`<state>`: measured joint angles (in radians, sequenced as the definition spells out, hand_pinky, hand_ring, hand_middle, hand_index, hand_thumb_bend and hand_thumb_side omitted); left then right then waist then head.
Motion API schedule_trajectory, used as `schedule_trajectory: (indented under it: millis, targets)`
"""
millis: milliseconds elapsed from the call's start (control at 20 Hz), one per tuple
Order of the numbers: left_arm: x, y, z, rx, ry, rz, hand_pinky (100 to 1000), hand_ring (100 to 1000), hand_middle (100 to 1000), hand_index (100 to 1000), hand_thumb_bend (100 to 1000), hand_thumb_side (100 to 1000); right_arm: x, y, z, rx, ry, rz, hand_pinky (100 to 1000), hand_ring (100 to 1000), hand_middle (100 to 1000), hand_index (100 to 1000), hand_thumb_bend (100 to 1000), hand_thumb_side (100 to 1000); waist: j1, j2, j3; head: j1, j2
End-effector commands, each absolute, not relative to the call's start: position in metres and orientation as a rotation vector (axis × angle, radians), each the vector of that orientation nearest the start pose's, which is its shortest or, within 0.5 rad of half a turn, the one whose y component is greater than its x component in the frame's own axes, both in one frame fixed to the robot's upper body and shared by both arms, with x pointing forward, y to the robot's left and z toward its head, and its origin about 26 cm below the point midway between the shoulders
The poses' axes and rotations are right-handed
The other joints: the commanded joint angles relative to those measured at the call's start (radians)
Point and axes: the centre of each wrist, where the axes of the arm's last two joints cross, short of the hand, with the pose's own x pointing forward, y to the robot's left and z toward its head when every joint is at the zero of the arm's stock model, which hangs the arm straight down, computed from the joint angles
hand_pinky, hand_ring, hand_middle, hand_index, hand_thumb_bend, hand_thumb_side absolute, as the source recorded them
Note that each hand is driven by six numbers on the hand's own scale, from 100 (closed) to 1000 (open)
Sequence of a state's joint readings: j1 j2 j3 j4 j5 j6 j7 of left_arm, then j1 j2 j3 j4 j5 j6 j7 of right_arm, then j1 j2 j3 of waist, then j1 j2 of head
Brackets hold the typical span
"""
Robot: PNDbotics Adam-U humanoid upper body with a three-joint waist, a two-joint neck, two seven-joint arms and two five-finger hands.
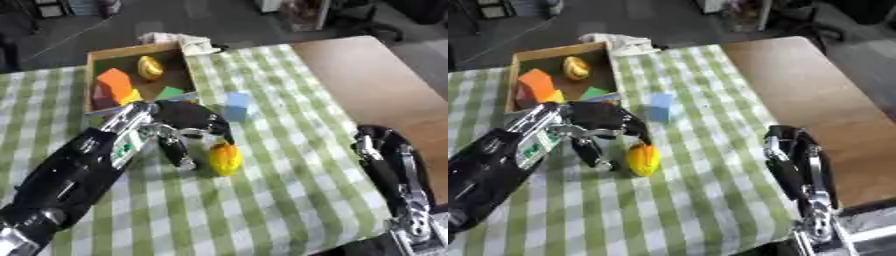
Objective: Pick up objects on the table and place them in the box.
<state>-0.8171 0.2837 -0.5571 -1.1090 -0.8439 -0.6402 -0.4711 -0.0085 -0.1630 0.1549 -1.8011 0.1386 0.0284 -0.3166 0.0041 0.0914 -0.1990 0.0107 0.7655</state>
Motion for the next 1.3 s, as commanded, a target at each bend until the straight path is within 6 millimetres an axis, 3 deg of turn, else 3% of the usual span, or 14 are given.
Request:
schedule_trajectory:
  millis: [50,350,600,900,1150,1300]
  targets:
    - [0.431,0.136,0.119,-0.214,1.759,2.807,691,641,626,759,253,121,0.273,-0.230,0.060,-0.342,-1.838,0.072,640,576,556,677,100,517,-0.004,-0.011,-0.003,0.001,0.004]
    - [0.434,0.150,0.128,-0.271,1.854,2.787,629,546,522,653,206,121,0.273,-0.230,0.058,-0.346,-1.833,0.065,640,576,558,676,100,517,-0.002,-0.013,-0.002,-0.001,0.004]
    - [0.435,0.175,0.175,-0.409,1.925,2.715,636,539,515,646,232,119,0.272,-0.232,0.056,-0.358,-1.824,0.057,640,576,557,676,100,518,0.002,-0.016,0.002,-0.007,0.004]
    - [0.450,0.226,0.218,-0.739,2.135,2.679,647,552,530,669,322,113,0.271,-0.233,0.054,-0.364,-1.816,0.051,639,575,557,675,100,518,0.000,-0.020,0.008,-0.015,0.004]
    - [0.467,0.259,0.222,-1.056,2.361,2.619,629,566,544,685,321,113,0.271,-0.230,0.053,-0.348,-1.813,0.059,639,575,556,675,100,519,-0.002,-0.021,0.011,-0.017,0.004]
    - [0.476,0.268,0.214,-1.204,2.476,2.584,627,578,558,700,311,118,0.271,-0.229,0.053,-0.338,-1.811,0.065,639,575,556,675,100,519,-0.005,-0.022,0.009,-0.014,0.004]
